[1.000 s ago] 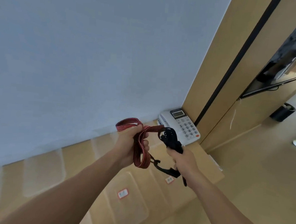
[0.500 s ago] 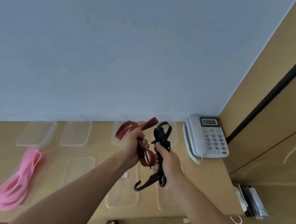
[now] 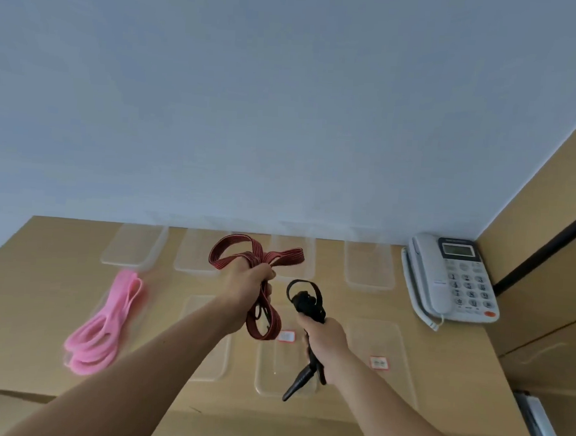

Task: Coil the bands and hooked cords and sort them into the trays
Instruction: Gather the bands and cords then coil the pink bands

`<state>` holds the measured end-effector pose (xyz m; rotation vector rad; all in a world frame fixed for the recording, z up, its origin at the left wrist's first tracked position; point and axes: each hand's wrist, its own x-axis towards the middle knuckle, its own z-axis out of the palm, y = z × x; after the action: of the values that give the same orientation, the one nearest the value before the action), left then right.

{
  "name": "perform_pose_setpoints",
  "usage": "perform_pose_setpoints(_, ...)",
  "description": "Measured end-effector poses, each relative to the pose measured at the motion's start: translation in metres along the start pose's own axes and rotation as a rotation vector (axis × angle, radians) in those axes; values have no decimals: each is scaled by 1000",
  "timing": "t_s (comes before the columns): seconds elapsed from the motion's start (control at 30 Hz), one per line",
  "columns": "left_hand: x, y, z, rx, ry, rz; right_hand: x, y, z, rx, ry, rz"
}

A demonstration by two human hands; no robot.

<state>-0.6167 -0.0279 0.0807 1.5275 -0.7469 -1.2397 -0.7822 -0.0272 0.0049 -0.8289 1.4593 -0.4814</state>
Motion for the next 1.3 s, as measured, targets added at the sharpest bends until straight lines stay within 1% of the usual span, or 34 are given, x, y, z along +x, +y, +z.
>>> perform_pose_setpoints(0.13, 2, -10, -31, 53, -88, 21, 14, 4, 32, -116, 91, -20)
perform_pose_setpoints(0.23, 4, -16, -43, 102, -116, 20, 18, 2, 43, -326, 117, -61)
perform_pose_setpoints(0.3, 5, -19, -46, 150, -133, 21, 20, 4, 45, -424, 144, -66)
perform_pose_setpoints(0.43, 7, -24, -47, 276, -160, 27, 13, 6, 45, -386, 176, -111)
perform_pose_setpoints(0.53, 9, -21, -40, 433, -170, 61, 3, 0, 40, -364, 208, -244)
perform_pose_setpoints(0.57, 9, -19, -34, 518, -167, 92, -2, -6, 36, -323, 212, -295)
perform_pose_setpoints(0.6, 10, -16, -26, 625, -158, 132, -8, -13, 33, -204, 197, -318)
perform_pose_setpoints(0.67, 7, -9, -6, 830, -148, 235, -23, -27, 24, 80, 93, -319)
perform_pose_setpoints(0.73, 3, -2, 18, 984, -236, 347, -35, -37, 10, 167, 3, -331)
perform_pose_setpoints(0.83, -8, 6, 54, 1123, -392, 437, -45, -44, -21, 320, -6, -311)
perform_pose_setpoints(0.9, -13, 9, 77, 1119, -466, 459, -46, -39, -47, 377, 20, -313)
perform_pose_setpoints(0.97, -19, 10, 99, 1099, -529, 458, -47, -31, -72, 423, 5, -322)
perform_pose_setpoints(1.1, -28, 4, 142, 1031, -609, 389, -50, -15, -114, 464, -10, -323)
perform_pose_setpoints(1.23, -37, -8, 177, 970, -713, 334, -41, -3, -148, 519, 161, -295)
perform_pose_setpoints(1.3, -42, -13, 189, 761, -702, 261, -36, -3, -164, 479, 210, -308)
